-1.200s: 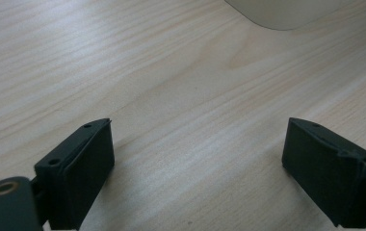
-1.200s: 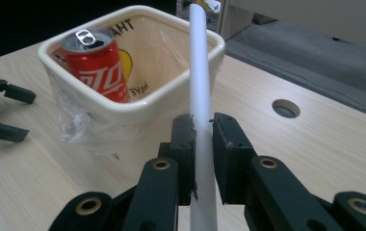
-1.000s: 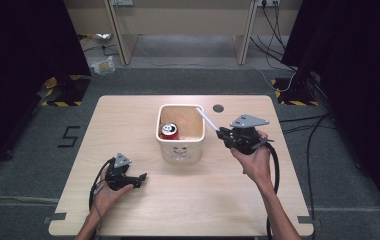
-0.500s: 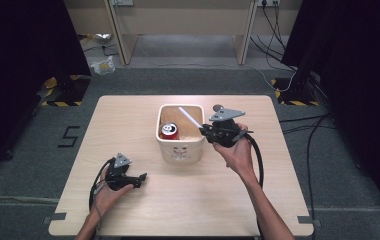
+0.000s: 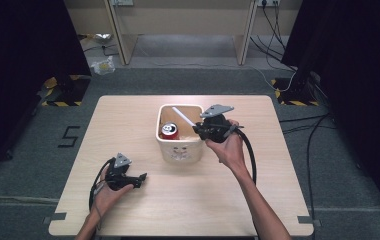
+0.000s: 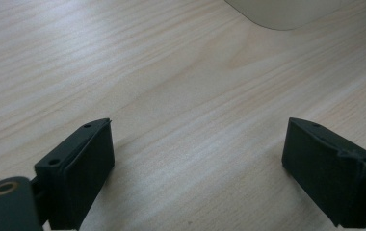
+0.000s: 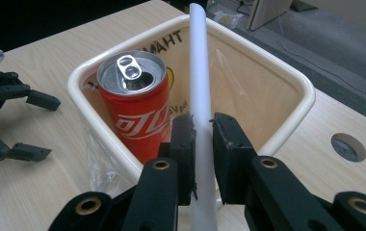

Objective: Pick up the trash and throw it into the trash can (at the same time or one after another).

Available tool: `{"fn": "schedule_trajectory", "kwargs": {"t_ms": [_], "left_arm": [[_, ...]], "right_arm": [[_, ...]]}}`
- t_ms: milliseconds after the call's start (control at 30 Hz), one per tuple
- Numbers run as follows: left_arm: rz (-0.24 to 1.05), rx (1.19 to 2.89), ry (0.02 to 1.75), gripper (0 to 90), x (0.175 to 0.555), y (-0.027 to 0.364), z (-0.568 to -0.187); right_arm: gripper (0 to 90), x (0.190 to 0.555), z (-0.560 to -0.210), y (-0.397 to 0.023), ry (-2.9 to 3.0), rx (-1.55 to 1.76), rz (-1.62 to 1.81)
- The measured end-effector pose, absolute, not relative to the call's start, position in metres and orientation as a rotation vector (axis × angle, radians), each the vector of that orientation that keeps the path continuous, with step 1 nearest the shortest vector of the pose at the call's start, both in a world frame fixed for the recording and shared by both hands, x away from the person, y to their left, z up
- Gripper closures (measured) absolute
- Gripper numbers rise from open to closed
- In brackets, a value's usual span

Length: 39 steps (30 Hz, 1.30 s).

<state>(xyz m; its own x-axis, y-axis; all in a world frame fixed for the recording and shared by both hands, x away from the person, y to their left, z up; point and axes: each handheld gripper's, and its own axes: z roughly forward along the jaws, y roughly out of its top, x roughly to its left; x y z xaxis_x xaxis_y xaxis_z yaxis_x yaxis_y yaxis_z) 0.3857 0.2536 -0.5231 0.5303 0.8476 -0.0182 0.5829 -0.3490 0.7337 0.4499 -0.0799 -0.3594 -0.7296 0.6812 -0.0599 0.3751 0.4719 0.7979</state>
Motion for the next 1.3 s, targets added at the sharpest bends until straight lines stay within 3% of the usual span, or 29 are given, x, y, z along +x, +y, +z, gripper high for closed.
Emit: {"fn": "schedule_trajectory", "kwargs": {"t_ms": [967, 1100, 1133, 1300], "left_arm": [[0.485, 2.062, 1.157, 10.2, 0.386, 0.253, -0.523], [0.484, 2.063, 1.157, 10.2, 0.386, 0.253, -0.523], [0.484, 2.063, 1.157, 10.2, 0.386, 0.253, -0.523], [0.483, 2.063, 1.157, 10.2, 0.386, 0.253, -0.523]], "right_arm": [[78.0, 0.473, -0.364, -0.066, 2.404, 0.940, 1.085], [72.3, 0.475, -0.364, -0.064, 2.415, 0.947, 1.080], [63.8, 0.476, -0.363, -0.063, 2.419, 0.959, 1.066], [54.3, 0.471, -0.355, -0.063, 2.380, 0.933, 1.063]]}}
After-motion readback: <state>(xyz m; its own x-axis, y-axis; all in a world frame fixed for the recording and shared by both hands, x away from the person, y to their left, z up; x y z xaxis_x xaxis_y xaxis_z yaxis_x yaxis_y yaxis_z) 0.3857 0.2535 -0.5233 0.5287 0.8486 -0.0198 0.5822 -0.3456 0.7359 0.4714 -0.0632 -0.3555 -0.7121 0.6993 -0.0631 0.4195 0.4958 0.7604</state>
